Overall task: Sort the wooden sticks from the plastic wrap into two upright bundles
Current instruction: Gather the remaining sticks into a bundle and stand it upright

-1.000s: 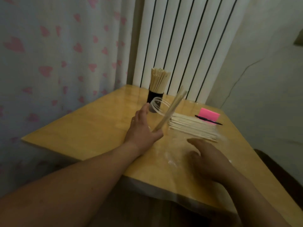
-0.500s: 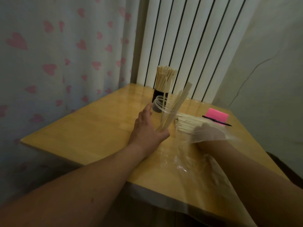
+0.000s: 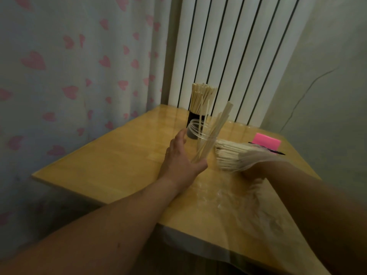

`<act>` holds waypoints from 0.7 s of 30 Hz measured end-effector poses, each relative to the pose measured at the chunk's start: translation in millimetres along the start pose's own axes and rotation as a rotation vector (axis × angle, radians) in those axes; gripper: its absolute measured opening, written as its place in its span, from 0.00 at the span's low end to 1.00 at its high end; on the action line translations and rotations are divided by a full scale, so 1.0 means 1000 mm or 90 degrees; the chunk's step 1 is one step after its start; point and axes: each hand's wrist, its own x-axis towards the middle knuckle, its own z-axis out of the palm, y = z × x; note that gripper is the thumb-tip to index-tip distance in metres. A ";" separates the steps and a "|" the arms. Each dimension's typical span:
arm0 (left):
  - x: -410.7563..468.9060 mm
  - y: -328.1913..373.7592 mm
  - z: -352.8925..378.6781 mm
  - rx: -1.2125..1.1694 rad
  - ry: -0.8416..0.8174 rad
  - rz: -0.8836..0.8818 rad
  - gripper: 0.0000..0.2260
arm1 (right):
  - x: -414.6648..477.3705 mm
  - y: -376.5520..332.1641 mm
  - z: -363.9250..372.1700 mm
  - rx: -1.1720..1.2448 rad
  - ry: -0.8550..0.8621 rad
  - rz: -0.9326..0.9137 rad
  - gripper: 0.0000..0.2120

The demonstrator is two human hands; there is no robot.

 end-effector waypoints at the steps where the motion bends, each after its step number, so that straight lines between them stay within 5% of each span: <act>1: 0.000 0.000 0.000 0.001 0.000 0.000 0.48 | -0.001 -0.001 0.000 -0.006 -0.011 0.025 0.14; 16: -0.001 0.001 0.000 0.009 0.005 0.019 0.49 | -0.027 -0.008 0.000 -0.072 0.099 -0.083 0.09; 21: -0.004 0.003 -0.002 0.009 0.006 0.028 0.49 | -0.056 -0.012 0.005 0.031 0.162 -0.046 0.08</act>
